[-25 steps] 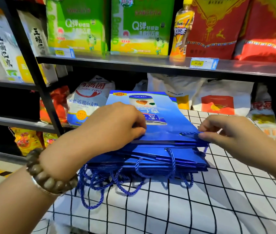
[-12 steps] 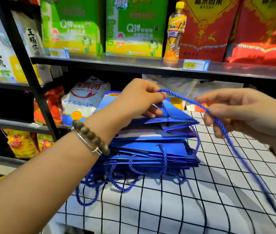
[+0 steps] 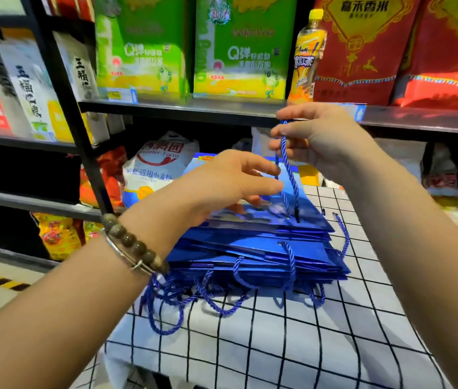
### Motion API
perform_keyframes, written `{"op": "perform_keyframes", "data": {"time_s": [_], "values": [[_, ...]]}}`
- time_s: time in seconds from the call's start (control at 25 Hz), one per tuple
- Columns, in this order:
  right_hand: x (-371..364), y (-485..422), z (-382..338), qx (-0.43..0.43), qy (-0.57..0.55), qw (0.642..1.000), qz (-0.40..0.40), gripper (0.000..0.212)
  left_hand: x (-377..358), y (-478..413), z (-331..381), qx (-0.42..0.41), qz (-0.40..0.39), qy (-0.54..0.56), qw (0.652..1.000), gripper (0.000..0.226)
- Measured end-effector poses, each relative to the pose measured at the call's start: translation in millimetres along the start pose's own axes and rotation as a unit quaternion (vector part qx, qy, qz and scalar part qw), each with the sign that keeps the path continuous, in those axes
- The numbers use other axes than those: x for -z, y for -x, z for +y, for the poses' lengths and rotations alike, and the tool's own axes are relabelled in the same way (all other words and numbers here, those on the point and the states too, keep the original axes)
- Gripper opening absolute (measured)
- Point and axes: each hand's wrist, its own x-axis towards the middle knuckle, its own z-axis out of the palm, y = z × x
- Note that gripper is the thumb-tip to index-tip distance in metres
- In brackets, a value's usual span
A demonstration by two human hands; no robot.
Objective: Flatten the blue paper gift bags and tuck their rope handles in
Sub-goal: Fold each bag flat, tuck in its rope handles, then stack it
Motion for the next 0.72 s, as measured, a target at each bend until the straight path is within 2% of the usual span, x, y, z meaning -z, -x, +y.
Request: {"op": "perform_keyframes", "data": {"time_s": [0.08,0.2,0.24,0.4,0.52,0.72], "values": [[-9.1,-6.3,2.9,-0.013,-0.018,1.0,-0.005,0.019,5.9,-2.9,-5.2,0.0,0.053,-0.038,0.998,0.029],[-21.7,-14.0,4.8,-0.017,-0.022,1.0,-0.004,0.02,12.8,2.4,-8.9,0.019,-0.031,-0.015,0.999,0.011],[-24.1,-16.1,5.9,-0.015,-0.024,1.0,0.002,0.02,14.0,4.0,-10.9,0.018,-0.048,0.0,0.999,0.015],[-25.4,-22.6,16.6,-0.01,0.027,0.999,0.02,0.019,27.5,5.2,-22.7,0.032,-0.005,0.078,0.996,0.022],[-29.4,-22.4,25.5,-0.01,0.071,0.997,0.014,0.017,36.1,6.3,-26.1,0.06,-0.037,0.168,0.983,0.015],[-39.8,-27.6,36.8,-0.017,0.078,0.997,0.021,0.018,29.7,1.3,-31.0,0.077,-0.031,0.129,0.988,0.005]]}}
